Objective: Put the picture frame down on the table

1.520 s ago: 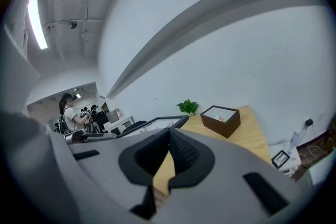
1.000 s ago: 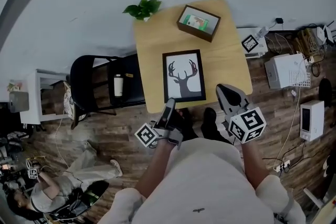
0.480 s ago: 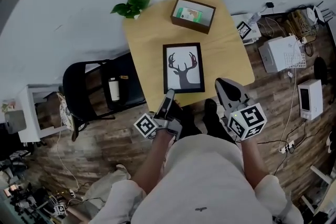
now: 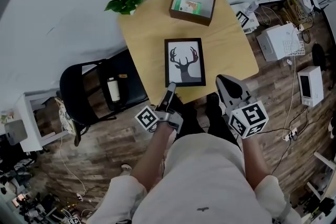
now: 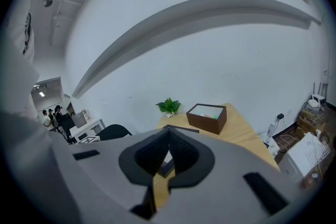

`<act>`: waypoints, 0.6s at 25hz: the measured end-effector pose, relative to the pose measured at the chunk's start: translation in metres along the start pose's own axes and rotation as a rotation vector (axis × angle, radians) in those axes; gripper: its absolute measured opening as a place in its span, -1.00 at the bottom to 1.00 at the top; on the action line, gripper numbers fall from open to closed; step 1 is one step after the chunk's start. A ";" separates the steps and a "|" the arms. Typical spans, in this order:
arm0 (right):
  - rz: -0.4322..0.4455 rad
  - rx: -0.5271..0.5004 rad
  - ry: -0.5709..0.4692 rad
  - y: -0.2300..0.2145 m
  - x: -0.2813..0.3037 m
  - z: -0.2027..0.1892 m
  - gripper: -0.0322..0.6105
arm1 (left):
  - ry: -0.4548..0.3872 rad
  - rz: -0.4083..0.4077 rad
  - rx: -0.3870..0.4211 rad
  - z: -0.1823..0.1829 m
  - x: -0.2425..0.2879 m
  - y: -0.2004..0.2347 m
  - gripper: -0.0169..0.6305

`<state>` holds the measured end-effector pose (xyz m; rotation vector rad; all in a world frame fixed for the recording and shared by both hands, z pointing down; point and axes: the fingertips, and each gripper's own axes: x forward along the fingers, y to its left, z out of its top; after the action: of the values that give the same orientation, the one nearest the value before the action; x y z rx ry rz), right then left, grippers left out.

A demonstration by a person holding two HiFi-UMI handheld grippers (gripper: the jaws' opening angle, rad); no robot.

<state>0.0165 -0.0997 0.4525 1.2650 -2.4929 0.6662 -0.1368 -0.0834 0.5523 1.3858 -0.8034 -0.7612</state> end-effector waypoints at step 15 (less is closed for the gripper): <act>-0.037 0.027 0.025 0.007 0.029 -0.008 -0.90 | 0.003 0.072 -0.028 0.031 0.016 0.044 -0.75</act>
<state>-0.0059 -0.1117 0.4698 1.3015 -2.4420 0.7045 -0.1548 -0.1112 0.5978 1.3261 -0.8330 -0.7123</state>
